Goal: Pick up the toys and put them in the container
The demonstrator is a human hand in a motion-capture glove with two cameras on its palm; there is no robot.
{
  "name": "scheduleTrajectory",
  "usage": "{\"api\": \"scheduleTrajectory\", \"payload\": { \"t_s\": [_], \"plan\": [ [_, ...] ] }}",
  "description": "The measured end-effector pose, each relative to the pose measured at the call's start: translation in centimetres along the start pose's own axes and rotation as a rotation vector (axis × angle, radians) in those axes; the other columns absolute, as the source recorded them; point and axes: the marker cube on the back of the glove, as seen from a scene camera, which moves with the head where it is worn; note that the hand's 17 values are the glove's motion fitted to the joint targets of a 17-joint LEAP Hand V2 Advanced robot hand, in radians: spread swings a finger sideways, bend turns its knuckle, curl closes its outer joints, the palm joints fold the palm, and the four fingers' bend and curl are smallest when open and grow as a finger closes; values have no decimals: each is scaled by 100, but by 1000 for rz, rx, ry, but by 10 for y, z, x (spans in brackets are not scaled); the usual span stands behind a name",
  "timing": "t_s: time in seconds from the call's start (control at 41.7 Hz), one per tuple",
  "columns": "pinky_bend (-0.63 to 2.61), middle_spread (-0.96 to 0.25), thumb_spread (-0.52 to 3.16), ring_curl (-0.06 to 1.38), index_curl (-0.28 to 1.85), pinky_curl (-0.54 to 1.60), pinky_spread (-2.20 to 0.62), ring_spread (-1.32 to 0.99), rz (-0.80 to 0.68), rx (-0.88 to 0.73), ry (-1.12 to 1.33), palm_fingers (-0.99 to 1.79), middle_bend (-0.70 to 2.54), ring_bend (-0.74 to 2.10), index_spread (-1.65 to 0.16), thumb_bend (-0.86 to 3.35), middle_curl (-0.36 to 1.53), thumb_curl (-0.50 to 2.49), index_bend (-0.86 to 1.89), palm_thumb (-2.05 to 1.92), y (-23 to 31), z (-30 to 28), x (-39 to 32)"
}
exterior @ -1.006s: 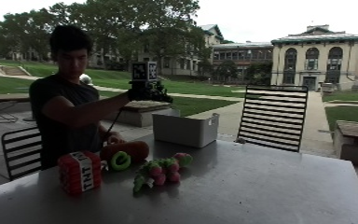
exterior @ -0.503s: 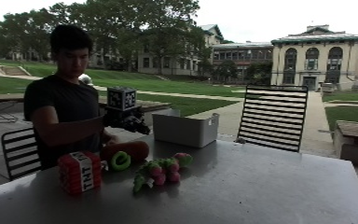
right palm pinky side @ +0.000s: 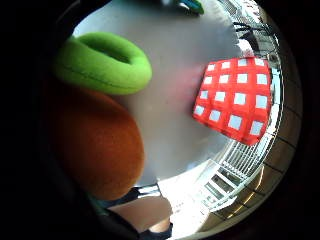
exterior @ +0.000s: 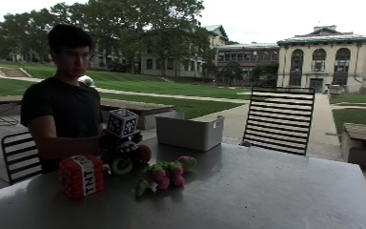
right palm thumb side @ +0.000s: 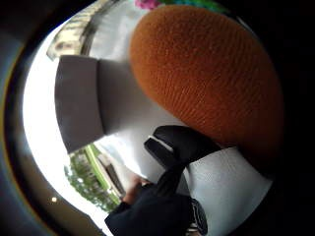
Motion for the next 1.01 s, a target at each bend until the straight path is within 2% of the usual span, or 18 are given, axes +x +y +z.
{"api": "scheduleTrajectory", "payload": {
  "t_s": [0.144, 0.335, 0.359, 0.407, 0.431, 0.599, 0.623, 0.695, 0.743, 0.815, 1.006],
  "plan": [
    [14, -9, 124, 22, 51, 22, -4, -29, 15, -62, -2, 49, 39, 34, -14, 15, 39, 31, 50, 37, -1, 10, 7],
    [21, -12, 133, 25, 58, 23, -4, -35, 31, -67, -15, 73, 36, 42, -10, 32, 40, 40, 72, 65, -1, 17, 6],
    [27, -12, 133, 25, 61, 25, -8, -36, 31, -70, -14, 83, 32, 41, -9, 37, 39, 43, 81, 73, -1, 17, 5],
    [25, -13, 133, 24, 59, 24, -7, -37, 26, -73, -10, 78, 32, 41, -9, 36, 40, 43, 78, 73, -2, 15, 5],
    [29, -13, 135, 26, 63, 26, -10, -38, 22, -71, -7, 86, 31, 42, -8, 40, 40, 45, 85, 78, -3, 14, 6],
    [27, -16, 147, 31, 67, 27, -23, -44, 4, -3, 27, 120, 30, 58, -4, 56, 41, 52, 102, 95, -4, 4, 6],
    [27, -17, 147, 31, 69, 27, -23, -45, 4, 11, 37, 115, 30, 57, -3, 56, 41, 53, 104, 96, -5, 3, 7],
    [32, -18, 155, 36, 69, 30, -28, -44, -6, 60, 80, 136, 39, 70, -2, 63, 45, 55, 99, 100, -10, -3, 15],
    [34, -18, 159, 36, 69, 31, -31, -44, -8, 87, 96, 140, 49, 74, -3, 66, 47, 57, 96, 102, -13, -7, 19],
    [41, -16, 160, 38, 69, 33, -36, -42, 4, 87, 87, 141, 64, 78, -4, 70, 51, 60, 91, 105, -12, -6, 17],
    [58, 4, 152, 42, 70, 38, -43, -18, 36, 28, 30, 130, 73, 92, -8, 65, 53, 66, 76, 101, -11, -35, 10]
  ]
}}
